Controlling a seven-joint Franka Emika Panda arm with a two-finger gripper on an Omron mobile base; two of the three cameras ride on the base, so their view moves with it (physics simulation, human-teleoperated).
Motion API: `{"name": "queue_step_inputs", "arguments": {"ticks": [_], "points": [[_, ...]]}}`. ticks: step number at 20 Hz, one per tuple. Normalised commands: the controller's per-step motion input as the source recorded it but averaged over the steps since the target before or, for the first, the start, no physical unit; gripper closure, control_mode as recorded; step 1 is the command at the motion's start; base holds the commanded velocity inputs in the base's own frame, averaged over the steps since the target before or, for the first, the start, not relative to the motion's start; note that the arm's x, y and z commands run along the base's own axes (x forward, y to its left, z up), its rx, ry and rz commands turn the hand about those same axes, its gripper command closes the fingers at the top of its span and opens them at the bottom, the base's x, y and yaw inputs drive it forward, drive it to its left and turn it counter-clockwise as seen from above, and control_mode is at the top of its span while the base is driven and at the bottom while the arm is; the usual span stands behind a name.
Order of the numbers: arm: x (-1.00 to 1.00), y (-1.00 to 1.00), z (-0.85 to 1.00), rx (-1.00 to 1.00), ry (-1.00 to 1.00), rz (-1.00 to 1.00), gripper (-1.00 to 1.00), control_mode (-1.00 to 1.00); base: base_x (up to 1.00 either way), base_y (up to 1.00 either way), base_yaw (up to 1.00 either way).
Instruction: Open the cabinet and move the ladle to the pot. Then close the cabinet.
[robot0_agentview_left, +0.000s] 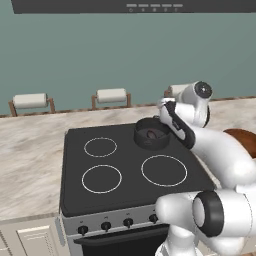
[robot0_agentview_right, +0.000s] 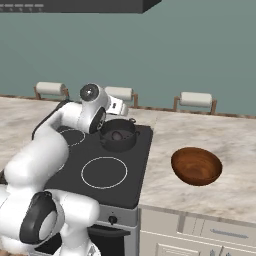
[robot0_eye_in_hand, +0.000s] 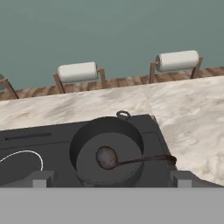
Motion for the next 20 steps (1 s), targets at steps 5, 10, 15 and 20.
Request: {"name": "queue_step_inputs", "arguments": {"ticks": [5,10,15,20], "points": [[-0.76,0.00,0.11,0.00,-0.10,0.00,-1.00,-1.00,0.00,0.00,0.00],[-0.62,0.00,0.24,0.00,-0.14,0.00,-1.00,-1.00,0.00,0.00,0.00],[-0.49,-0.03,0.33,0.00,-0.10,0.00,-1.00,-1.00,0.00,0.00,0.00],[-0.46,0.00,0.51,-0.01,-0.04,0.00,-1.00,-1.00,0.00,0.00,0.00]]}}
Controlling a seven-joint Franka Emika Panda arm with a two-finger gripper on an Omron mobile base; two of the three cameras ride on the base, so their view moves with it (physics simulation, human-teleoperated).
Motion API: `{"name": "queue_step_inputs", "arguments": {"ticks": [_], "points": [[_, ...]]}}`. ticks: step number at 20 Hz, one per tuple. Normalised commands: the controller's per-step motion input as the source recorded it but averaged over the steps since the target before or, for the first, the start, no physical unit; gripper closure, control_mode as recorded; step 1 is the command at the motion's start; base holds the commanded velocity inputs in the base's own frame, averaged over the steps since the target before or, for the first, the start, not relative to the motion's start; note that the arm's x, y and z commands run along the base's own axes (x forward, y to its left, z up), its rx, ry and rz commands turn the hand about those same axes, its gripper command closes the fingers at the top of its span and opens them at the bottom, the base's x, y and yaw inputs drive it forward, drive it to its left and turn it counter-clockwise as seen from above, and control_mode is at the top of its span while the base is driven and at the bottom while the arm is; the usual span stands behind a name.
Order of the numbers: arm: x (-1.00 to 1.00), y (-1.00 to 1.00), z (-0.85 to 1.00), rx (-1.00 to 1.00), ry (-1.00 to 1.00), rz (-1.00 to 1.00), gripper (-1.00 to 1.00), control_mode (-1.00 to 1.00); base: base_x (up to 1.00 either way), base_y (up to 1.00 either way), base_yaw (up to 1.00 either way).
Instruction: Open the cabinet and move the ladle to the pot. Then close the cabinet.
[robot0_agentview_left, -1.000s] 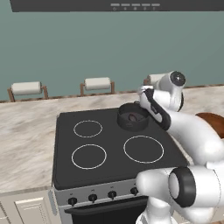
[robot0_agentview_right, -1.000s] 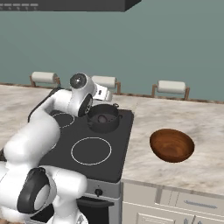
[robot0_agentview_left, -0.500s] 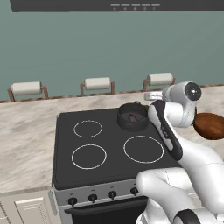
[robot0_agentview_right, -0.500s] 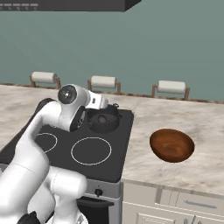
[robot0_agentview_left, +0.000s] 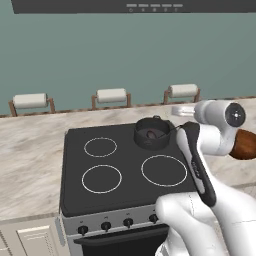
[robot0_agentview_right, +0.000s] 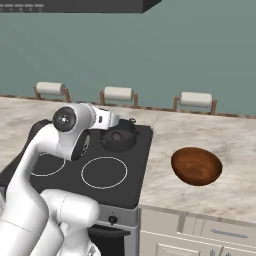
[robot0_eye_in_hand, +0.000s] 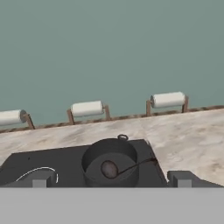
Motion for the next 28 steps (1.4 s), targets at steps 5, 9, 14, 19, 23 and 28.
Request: {"name": "queue_step_inputs", "arguments": {"ticks": [5,9,14,19,23,28], "points": [[-0.44,0.00,0.64,-0.03,0.00,-0.04,-1.00,-1.00,0.00,0.00,0.00],[-0.55,0.00,0.75,-0.03,0.00,-0.05,-1.00,-1.00,0.00,0.00,0.00],[-0.67,0.00,0.48,-0.01,0.01,-0.06,-1.00,-1.00,0.00,0.00,0.00],[-0.97,0.00,-0.05,0.00,-0.07,-0.01,-1.00,-1.00,0.00,0.00,0.00],[-0.99,-0.02,-0.03,0.00,-0.17,0.00,-1.00,-1.00,0.00,0.00,0.00],[-0.31,0.00,0.28,0.00,0.00,0.00,-1.00,1.00,-0.29,-0.01,0.00]]}}
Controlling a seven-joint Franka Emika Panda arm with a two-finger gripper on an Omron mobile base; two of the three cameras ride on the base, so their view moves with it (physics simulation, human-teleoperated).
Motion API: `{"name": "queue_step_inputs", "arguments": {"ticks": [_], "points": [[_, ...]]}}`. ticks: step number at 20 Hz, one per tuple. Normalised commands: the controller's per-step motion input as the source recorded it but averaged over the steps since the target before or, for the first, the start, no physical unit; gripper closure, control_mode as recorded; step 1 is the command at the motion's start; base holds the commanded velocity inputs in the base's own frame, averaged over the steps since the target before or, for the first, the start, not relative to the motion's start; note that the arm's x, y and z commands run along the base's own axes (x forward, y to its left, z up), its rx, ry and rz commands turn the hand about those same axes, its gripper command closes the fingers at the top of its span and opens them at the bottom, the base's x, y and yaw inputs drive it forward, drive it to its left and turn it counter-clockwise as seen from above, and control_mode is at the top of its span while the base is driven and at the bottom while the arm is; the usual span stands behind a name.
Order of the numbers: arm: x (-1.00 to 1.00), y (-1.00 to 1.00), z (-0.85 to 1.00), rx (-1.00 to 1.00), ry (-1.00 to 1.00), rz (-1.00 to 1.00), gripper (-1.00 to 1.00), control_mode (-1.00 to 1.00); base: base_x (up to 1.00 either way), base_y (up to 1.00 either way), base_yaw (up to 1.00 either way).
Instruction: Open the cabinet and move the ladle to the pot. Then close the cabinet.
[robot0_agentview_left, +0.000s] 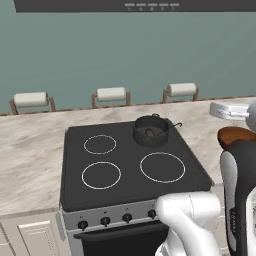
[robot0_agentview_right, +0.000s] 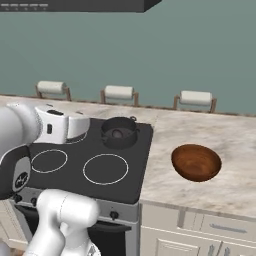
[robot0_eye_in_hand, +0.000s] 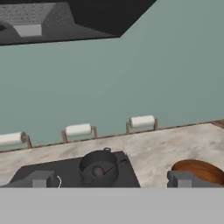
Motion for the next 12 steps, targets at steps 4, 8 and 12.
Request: {"name": "queue_step_inputs", "arguments": {"ticks": [4,8,12], "points": [[0.00,0.00,0.00,0.00,0.00,0.00,-1.00,1.00,-0.41,0.00,-0.38],[0.00,0.00,0.00,0.00,0.00,0.00,-1.00,1.00,-0.06,0.00,-0.94],[0.00,0.00,0.00,0.00,0.00,0.00,-1.00,1.00,0.00,0.00,-1.00]]}}
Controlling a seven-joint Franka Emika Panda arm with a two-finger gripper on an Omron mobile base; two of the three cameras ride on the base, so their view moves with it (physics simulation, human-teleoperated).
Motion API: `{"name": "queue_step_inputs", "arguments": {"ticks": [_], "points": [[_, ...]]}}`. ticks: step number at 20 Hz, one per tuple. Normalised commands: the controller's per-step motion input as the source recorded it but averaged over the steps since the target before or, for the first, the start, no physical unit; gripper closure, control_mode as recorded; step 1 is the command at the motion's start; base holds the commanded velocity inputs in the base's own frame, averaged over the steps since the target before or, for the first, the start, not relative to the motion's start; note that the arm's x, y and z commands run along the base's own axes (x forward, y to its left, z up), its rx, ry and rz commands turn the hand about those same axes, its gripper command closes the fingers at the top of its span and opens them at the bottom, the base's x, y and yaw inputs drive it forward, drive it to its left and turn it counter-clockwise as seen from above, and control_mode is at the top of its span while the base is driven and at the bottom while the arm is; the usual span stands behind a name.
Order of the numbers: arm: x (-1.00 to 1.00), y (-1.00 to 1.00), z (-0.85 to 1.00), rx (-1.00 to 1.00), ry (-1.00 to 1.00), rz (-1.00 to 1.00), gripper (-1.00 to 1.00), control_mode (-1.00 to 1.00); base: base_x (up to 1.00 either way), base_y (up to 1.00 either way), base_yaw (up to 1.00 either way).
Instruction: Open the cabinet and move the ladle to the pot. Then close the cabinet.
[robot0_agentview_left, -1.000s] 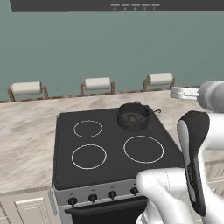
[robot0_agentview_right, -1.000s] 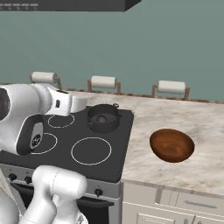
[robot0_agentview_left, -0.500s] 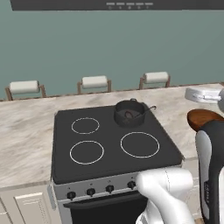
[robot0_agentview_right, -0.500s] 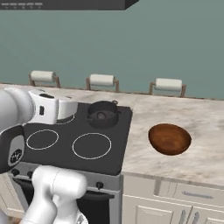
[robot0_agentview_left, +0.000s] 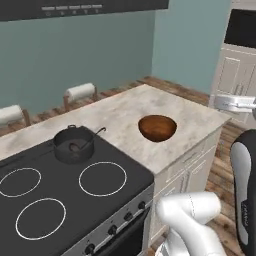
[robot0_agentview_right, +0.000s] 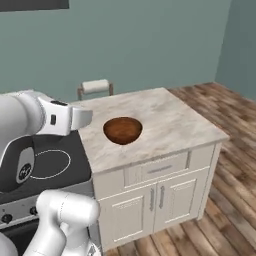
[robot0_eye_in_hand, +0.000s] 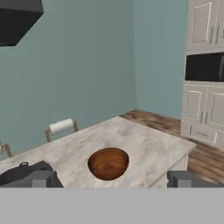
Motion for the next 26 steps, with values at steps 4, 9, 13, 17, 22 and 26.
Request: {"name": "queue_step_inputs", "arguments": {"ticks": [4,9,13,17,22,26], "points": [[0.00,0.00,0.00,0.00,0.00,0.00,-1.00,1.00,0.00,0.00,-1.00],[0.00,0.00,0.00,0.00,0.00,0.00,-1.00,1.00,0.00,0.00,-1.00],[0.00,0.00,0.00,0.00,0.00,0.00,-1.00,1.00,0.00,0.00,-1.00],[0.00,0.00,0.00,0.00,0.00,0.00,-1.00,1.00,0.00,0.00,-1.00],[0.00,0.00,0.00,0.00,0.00,0.00,-1.00,1.00,0.00,0.00,-1.00],[0.00,0.00,0.00,0.00,0.00,0.00,-1.00,1.00,0.00,0.00,-1.00]]}}
